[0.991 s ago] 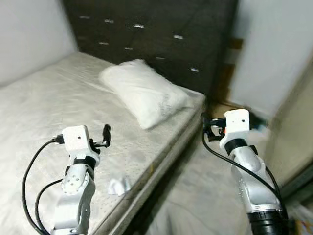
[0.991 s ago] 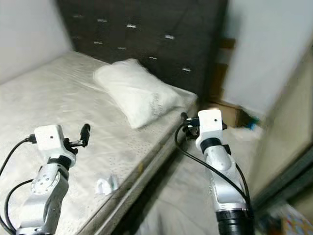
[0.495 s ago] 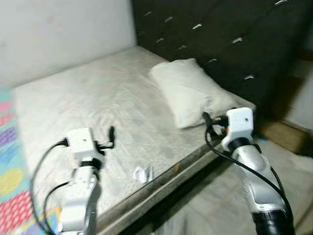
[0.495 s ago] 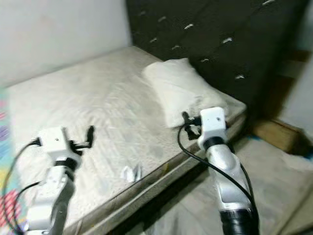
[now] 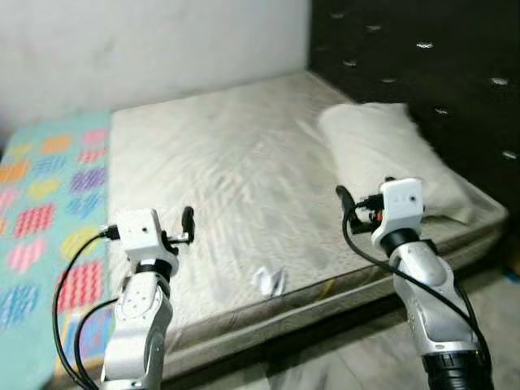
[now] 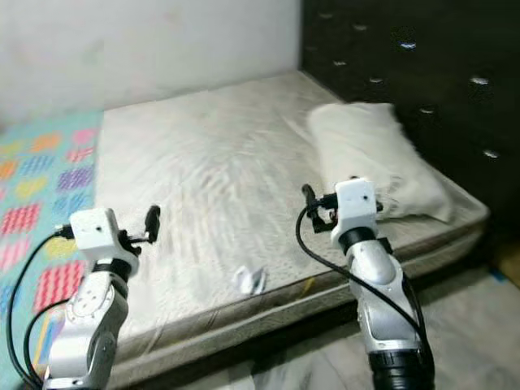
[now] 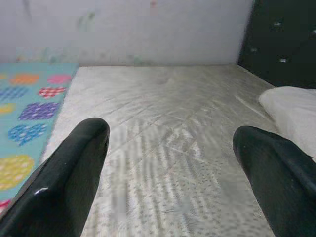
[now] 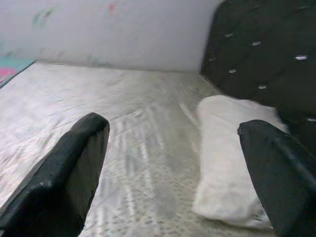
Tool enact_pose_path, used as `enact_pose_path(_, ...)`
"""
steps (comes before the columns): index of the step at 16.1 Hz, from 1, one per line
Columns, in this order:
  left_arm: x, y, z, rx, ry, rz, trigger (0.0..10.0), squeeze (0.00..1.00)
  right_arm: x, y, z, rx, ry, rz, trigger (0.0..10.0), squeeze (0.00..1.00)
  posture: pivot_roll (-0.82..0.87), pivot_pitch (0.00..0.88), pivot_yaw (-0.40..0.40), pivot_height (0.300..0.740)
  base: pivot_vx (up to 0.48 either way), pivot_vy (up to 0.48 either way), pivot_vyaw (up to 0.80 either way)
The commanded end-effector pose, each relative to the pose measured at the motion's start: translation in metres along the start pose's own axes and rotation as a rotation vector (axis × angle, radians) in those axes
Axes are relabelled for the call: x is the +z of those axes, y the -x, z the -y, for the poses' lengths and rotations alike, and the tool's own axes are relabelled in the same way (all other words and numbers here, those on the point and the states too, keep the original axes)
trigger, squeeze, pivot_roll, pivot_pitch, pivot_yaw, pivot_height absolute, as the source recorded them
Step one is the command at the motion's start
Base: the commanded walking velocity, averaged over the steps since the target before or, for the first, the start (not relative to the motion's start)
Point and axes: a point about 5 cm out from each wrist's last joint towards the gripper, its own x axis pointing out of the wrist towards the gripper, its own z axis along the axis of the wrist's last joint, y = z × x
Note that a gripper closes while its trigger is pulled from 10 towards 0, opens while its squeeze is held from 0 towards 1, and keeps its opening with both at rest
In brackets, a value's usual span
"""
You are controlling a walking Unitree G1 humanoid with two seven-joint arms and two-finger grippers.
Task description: Clean up the room
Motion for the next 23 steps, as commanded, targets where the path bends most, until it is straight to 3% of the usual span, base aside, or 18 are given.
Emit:
enact_pose_path(1, 0.002, 0.001, -0.009, 0.034, -0.026, 0.010, 10.0, 0.00, 0.006, -0.002, -0.007, 0.029, -0.014, 0.019, 10.0, 0.00, -0.23, 0.008, 0.046, 0.740, 0.000, 0.000, 0.80)
enact_pose_path(8, 0.002, 0.005, -0.017, 0.032, -0.043, 0.016, 10.0, 0.00, 0.006, 0.003, -0.011, 0.045, -0.056, 0.033, 10.0, 0.00, -0.22, 0.008, 0.049, 0.740, 0.000, 0.000, 0.75)
enact_pose_path(15, 0.005, 0.004, -0.011, -0.036, -0.039, 0.038, 10.0, 0.00, 0.007, 0.001, -0.005, 0.016, -0.071, 0.042, 10.0, 0.00, -0.22, 0.000, 0.049, 0.740, 0.000, 0.000, 0.00)
enact_pose_path(18, 0.008, 0.002, -0.008, -0.052, -0.037, 0.051, 10.0, 0.00, 0.008, 0.000, -0.011, 0.029, 0.022, 0.071, 10.0, 0.00, -0.22, 0.000, 0.053, 0.740, 0.184, 0.000, 0.00)
enact_pose_path(23, 0.009, 0.001, -0.005, -0.069, -0.028, 0.056, 10.0, 0.00, 0.007, -0.001, -0.010, 0.014, -0.024, 0.069, 10.0, 0.00, -0.22, 0.000, 0.058, 0.740, 0.334, 0.000, 0.00)
